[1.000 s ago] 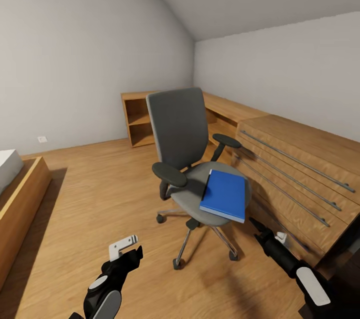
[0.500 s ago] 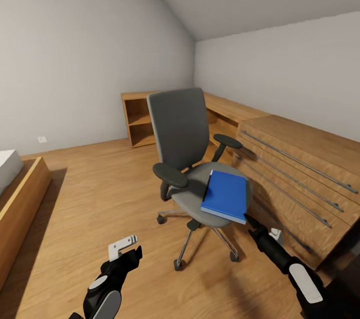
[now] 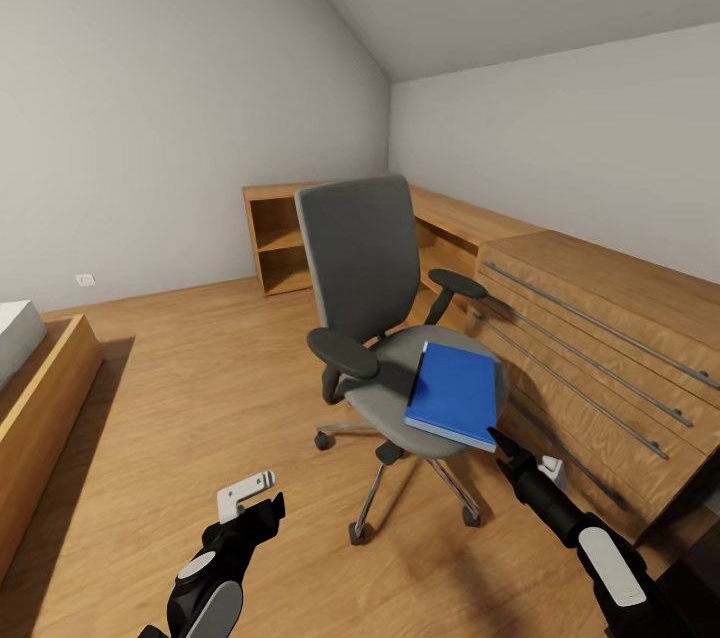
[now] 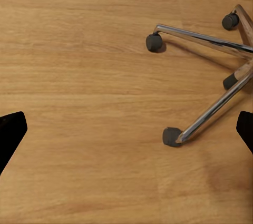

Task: In the bedroom, organize the workspace by keeping the computer under the desk, ensuring the monitor is on the desk, placing the keyboard on the desk next to the monitor, placing the mouse on the desk next to the keyboard, moving the folder from the swivel chair onto the desk next to the mouse, stacking the notebook on top of the folder with the pen on top of the notebook, and positioning the swivel chair next to the desk.

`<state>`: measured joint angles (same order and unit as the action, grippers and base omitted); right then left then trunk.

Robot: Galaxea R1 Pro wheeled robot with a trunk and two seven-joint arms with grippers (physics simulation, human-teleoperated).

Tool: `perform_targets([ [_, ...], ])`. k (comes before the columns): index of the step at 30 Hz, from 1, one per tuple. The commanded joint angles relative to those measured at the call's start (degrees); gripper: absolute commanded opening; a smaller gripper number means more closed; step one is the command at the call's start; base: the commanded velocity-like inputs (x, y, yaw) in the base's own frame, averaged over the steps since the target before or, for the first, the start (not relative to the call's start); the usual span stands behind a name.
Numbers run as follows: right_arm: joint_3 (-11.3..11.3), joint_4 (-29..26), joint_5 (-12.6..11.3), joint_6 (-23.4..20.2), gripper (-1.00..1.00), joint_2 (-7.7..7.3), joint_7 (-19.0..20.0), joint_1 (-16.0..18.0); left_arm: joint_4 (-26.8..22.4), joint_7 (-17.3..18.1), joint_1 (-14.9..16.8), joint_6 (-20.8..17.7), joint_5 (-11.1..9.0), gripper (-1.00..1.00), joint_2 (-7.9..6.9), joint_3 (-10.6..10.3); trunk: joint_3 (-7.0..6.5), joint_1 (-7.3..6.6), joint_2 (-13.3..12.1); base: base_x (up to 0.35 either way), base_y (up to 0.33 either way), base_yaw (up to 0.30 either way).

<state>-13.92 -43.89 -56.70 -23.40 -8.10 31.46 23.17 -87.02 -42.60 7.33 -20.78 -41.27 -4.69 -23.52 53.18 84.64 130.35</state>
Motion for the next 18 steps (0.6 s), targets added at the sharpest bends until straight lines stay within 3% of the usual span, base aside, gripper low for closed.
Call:
perform_targets([
  [1, -0.1, 0.0, -0.4, -0.5, 1.0, 0.01, 0.0, 0.0, -0.1, -0.5, 0.1, -0.1, -0.3, 1.0, -0.05, -0.1, 0.05, -0.01, 0.0, 0.0, 0.0, 0.0],
  [18, -0.1, 0.3, -0.4, -0.5, 1.0, 0.01, -0.3, 0.0, -0.1, -0.5, 0.1, -0.1, -0.2, 1.0, -0.05, -0.2, 0.05, -0.01, 0.0, 0.0, 0.0, 0.0],
])
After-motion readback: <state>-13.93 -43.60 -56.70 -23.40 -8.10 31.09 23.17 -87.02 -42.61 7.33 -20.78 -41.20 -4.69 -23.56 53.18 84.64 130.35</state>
